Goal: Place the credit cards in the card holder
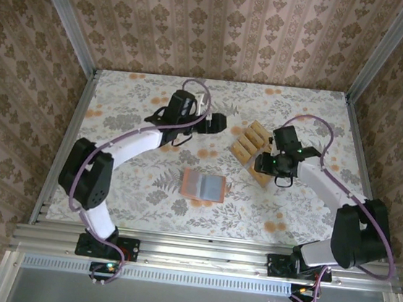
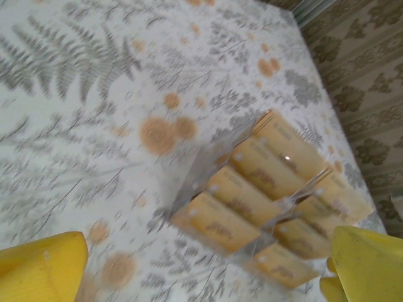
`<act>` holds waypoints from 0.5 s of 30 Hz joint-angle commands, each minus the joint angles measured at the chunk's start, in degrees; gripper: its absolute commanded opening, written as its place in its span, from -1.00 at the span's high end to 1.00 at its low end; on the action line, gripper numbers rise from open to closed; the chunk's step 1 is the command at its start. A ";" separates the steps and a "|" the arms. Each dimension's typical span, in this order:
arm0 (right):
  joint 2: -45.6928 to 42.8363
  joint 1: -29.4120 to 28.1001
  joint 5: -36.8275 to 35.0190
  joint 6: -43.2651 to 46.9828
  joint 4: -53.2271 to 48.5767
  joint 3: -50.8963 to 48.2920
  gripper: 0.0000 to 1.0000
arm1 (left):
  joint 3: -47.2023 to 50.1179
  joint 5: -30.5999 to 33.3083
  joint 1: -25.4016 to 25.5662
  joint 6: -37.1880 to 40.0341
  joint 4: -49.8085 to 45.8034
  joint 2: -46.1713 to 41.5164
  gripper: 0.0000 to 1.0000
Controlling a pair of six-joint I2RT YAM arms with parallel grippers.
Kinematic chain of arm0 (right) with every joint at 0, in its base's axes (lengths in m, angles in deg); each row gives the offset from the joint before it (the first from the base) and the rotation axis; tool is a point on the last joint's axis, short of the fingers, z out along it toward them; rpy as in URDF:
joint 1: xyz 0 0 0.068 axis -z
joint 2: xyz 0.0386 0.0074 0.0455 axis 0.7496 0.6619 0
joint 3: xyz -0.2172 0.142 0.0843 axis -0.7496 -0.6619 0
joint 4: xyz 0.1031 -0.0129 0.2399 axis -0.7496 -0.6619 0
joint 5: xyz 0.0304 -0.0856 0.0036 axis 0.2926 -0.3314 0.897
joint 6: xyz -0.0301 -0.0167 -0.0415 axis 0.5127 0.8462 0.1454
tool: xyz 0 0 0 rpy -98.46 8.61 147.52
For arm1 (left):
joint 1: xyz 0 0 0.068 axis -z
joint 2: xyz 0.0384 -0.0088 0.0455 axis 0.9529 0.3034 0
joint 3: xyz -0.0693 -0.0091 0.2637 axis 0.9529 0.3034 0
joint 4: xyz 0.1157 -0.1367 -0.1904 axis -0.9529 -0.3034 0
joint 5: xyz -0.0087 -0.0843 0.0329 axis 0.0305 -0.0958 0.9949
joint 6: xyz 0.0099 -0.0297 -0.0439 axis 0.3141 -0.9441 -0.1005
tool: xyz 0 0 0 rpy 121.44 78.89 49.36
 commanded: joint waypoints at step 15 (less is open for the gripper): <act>8.48 -7.67 -11.22 3.17 -4.57 4.43 0.18 | 19.54 4.66 -3.69 -0.10 0.47 -18.93 -1.00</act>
